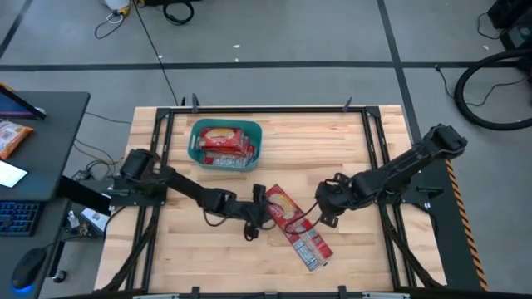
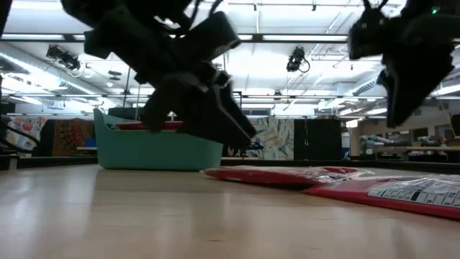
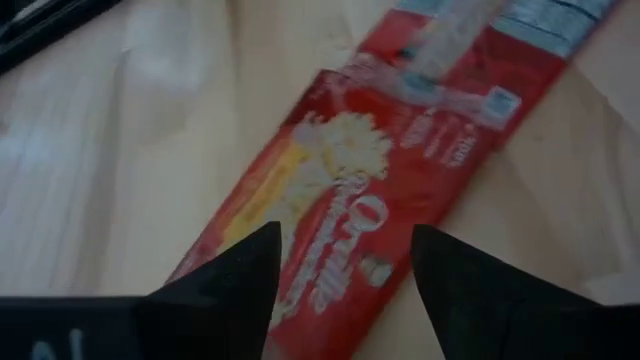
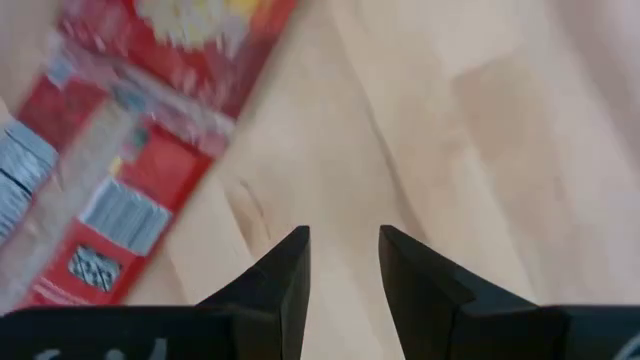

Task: Sort popcorn bags into baskets
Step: Put the red popcorn pack into the green bin

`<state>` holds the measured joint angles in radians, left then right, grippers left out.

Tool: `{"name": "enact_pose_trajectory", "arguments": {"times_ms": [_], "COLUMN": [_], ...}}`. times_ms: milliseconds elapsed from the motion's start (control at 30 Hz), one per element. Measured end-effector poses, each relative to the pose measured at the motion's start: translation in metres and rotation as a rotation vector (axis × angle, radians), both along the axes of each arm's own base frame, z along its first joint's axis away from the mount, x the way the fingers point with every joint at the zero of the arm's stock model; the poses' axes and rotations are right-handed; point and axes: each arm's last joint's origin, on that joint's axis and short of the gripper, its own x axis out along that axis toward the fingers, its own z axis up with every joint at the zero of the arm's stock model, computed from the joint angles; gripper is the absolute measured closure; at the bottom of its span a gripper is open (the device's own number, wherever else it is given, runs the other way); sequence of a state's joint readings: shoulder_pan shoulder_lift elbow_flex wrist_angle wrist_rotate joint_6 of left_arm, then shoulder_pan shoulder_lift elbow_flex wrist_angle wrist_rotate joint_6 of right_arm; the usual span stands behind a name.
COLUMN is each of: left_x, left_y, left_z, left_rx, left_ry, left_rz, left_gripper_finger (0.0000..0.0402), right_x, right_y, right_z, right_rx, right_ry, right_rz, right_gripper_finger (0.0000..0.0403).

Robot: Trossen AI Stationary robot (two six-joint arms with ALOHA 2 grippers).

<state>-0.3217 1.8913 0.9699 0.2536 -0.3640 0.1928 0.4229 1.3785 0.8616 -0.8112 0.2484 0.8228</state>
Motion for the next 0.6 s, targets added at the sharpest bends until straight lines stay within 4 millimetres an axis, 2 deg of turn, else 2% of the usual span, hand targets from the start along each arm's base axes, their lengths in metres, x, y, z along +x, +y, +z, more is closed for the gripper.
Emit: {"name": "enact_pose_trajectory", "arguments": {"times_ms": [167, 400, 500, 600], "left_x": [0.013, 0.015, 0.015, 0.014], "left_y": [-0.004, 0.003, 0.009, 0.01], "left_z": [-0.011, -0.024, -0.026, -0.027], "left_rx": [0.111, 0.158, 0.152, 0.167], "left_ry": [0.084, 0.143, 0.171, 0.192], "left_rz": [-0.073, -0.085, -0.084, -0.09], "left_gripper_finger": [0.0173, 0.0179, 0.0204, 0.025], "right_x": [-0.008, -0.009, -0.007, -0.006], "right_y": [0.005, 0.01, 0.012, 0.013], "right_z": [0.012, 0.013, 0.011, 0.011], "right_rx": [-0.065, -0.113, -0.13, -0.131], "right_ry": [-0.105, -0.15, -0.16, -0.165], "right_rz": [-0.011, -0.008, -0.007, -0.004], "right_gripper_finger": [0.0276, 0.0276, 0.0276, 0.0276]}}
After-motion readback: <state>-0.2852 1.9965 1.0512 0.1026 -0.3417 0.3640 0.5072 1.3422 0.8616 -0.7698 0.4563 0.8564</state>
